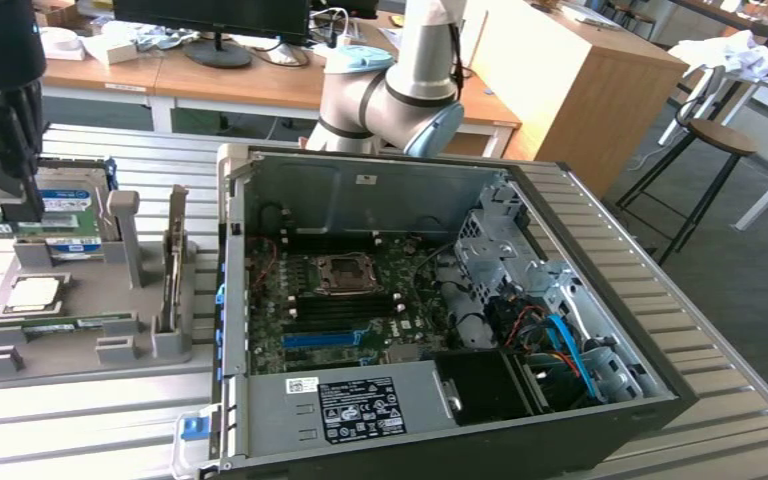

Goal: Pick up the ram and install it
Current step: 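Pick up the ram and move it above insertion slot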

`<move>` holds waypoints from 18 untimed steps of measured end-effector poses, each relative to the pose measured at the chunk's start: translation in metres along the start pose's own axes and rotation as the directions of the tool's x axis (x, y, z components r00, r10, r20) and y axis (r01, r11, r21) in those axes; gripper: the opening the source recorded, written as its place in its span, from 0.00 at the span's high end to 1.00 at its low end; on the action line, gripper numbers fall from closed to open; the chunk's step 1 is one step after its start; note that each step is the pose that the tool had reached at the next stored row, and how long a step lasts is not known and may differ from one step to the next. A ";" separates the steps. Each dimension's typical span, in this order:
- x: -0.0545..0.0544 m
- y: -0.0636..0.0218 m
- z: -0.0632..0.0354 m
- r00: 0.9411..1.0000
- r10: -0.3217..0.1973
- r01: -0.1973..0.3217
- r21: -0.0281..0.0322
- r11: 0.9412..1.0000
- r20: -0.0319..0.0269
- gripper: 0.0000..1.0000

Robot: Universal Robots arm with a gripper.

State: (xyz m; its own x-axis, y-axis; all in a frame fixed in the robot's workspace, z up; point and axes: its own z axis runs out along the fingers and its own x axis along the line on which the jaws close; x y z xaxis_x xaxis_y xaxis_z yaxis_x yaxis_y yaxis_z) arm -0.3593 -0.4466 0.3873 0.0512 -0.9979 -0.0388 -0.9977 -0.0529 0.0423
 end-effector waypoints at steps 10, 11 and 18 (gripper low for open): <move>-0.001 0.0008 -0.0188 1.000 0.000 0.000 0.000 1.000 0.000 0.89; -0.001 0.0009 -0.0204 1.000 0.000 0.000 0.000 1.000 0.000 0.89; -0.001 0.0013 -0.0310 1.000 0.000 0.000 0.000 1.000 0.000 0.89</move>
State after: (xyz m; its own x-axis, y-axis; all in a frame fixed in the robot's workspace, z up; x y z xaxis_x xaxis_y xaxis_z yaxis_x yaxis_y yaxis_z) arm -0.3593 -0.4466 0.4184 0.0512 -0.9979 -0.0388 -0.9977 -0.0529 0.0423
